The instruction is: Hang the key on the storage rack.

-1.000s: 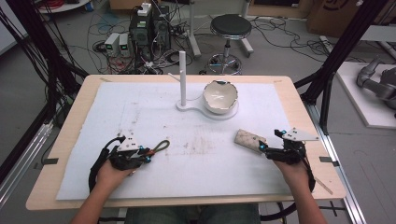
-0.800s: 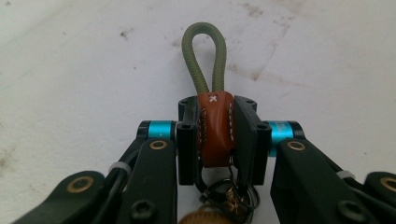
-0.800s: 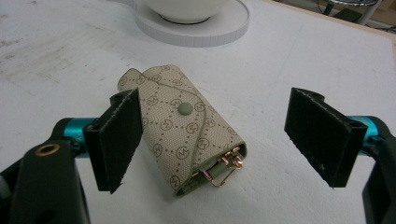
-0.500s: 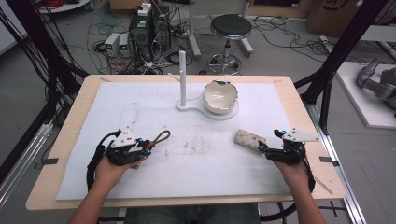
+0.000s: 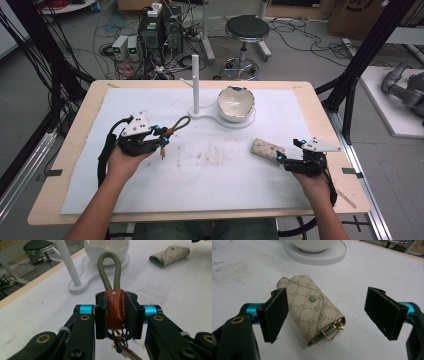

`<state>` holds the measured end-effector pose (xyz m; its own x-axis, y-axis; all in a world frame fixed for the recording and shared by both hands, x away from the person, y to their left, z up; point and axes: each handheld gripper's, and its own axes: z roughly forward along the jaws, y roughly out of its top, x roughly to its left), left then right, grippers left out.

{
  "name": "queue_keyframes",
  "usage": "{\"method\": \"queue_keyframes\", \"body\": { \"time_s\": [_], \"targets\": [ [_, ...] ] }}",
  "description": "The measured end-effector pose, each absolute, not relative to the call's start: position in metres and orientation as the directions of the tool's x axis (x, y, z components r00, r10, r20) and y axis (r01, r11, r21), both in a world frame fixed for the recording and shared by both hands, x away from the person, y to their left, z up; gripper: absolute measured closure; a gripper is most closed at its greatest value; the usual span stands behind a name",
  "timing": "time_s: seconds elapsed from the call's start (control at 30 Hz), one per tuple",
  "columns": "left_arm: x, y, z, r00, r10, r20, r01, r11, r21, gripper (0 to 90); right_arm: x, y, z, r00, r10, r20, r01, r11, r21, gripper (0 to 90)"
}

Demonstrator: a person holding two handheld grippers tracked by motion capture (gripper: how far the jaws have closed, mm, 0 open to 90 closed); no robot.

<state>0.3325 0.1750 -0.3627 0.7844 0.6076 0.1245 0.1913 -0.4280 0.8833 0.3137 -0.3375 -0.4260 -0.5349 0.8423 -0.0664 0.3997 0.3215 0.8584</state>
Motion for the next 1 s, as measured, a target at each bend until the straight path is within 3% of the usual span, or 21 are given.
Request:
{"method": "queue_keyframes", "body": {
  "time_s": [0.27, 1.0],
  "targets": [
    [0.354, 0.172, -0.341, 0.774, 0.624, 0.104, 0.189, -0.385, 0.903, 71.8, 0.315, -0.337, -0.427, -0.536, 0.841, -0.068, 0.402, 0.325, 0.856, 19.7],
    [0.404, 0.147, -0.282, 0.726, 0.661, 0.189, 0.128, -0.4, 0.908, 71.7, 0.315, -0.337, -0.427, -0.534, 0.842, -0.073, 0.405, 0.33, 0.853, 19.7]
  ]
}}
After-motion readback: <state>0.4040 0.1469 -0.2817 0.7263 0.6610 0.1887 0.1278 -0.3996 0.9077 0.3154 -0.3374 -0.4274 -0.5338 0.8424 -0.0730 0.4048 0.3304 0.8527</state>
